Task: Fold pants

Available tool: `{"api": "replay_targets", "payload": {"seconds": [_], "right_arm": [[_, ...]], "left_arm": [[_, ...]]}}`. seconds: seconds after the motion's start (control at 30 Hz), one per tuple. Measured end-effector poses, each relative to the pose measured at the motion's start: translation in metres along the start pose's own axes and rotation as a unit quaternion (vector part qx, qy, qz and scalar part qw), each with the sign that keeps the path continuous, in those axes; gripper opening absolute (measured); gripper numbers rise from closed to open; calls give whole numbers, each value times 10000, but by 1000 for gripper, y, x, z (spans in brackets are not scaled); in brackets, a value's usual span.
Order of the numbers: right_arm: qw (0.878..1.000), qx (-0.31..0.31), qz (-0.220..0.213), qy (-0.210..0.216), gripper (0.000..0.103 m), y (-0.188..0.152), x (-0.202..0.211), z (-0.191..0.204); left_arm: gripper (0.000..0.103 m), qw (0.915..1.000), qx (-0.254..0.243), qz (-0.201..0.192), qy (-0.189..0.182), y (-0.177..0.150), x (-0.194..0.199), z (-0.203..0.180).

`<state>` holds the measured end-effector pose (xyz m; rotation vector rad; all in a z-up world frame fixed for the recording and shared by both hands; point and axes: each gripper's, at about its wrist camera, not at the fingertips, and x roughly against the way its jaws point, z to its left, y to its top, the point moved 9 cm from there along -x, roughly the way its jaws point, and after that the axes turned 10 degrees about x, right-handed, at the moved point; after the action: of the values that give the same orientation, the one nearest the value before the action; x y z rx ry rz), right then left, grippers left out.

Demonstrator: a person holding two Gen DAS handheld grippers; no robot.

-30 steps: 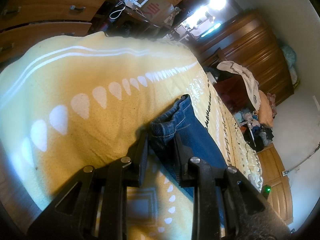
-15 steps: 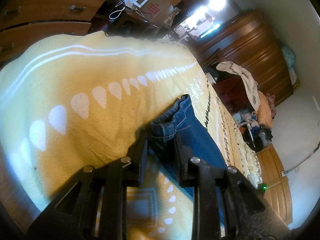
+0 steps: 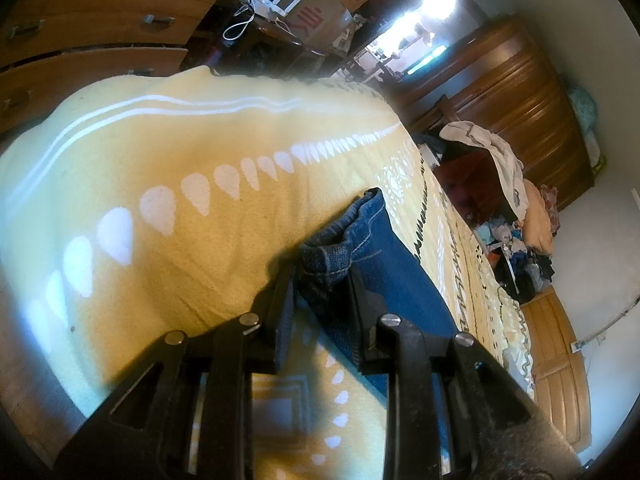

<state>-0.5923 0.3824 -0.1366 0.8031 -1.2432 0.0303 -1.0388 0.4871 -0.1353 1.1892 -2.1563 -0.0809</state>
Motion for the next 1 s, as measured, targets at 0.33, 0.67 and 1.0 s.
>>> {"api": "replay_targets", "payload": {"seconds": [0.33, 0.67, 1.0], "right_arm": [[9991, -419, -16, 74, 51, 17, 6, -8], [9993, -275, 147, 228, 53, 23, -4, 7], [9980, -596, -199, -26, 52, 35, 14, -12]], "left_arm": [[46, 9989, -139, -7, 437, -22, 8, -16], [50, 9995, 138, -84, 289, -9, -11, -15], [9, 9811, -1835, -347, 515, -30, -20, -126]]}}
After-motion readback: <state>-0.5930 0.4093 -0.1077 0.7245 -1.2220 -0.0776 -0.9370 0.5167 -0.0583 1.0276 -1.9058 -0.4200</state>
